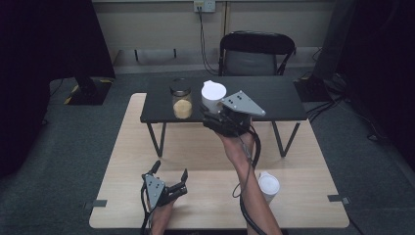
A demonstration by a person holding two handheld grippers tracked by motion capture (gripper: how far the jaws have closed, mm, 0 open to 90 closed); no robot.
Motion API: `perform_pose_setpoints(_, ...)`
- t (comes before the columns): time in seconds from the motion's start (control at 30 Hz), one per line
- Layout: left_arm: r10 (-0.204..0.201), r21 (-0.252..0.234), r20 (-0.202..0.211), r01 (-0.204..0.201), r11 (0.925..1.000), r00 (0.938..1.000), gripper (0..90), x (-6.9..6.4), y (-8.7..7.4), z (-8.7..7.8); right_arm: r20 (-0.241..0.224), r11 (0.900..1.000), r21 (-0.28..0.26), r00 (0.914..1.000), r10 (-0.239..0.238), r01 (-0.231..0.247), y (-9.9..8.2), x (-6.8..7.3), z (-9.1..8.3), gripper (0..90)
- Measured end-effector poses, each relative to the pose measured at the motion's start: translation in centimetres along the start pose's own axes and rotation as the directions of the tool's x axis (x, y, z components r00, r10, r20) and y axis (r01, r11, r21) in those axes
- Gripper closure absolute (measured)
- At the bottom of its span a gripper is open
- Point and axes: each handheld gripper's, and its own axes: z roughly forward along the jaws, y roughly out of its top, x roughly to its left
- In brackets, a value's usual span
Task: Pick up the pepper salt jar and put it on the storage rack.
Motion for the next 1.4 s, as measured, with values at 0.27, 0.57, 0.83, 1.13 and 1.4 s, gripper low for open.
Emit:
perform_pose_setpoints(0.27,-0.001,0.0,0.0,0.001,1.0,1.0,2.6,0.0,0.0,0.0,0.02,0.9997,-0.011,0.9995,0.023,-0.023,0.8,-0.8,1.5,30.3)
perform_pose_setpoints(0.57,0.001,0.0,0.0,-0.001,1.0,1.0,2.8,0.0,0.0,0.0,0.028,0.9997,0.001,0.9993,0.025,-0.025,1.0,-0.9,3.2,30.3)
perform_pose_setpoints(0.83,0.001,0.0,0.0,-0.001,1.0,1.0,2.8,0.0,0.0,0.0,0.034,0.9997,0.014,0.9993,0.017,-0.017,0.5,-1.9,4.5,30.2)
perform_pose_setpoints(1.13,0.001,0.001,0.0,-0.001,1.0,1.0,2.8,0.0,0.0,0.0,0.02,0.9981,0.02,0.9982,0.057,-0.058,0.2,-2.3,4.8,30.2)
perform_pose_setpoints(1.4,0.001,0.001,-0.001,-0.001,1.0,1.0,3.0,0.0,0.0,0.0,0.013,0.9983,0.02,0.9984,0.054,-0.055,0.2,-2.5,4.8,30.1)
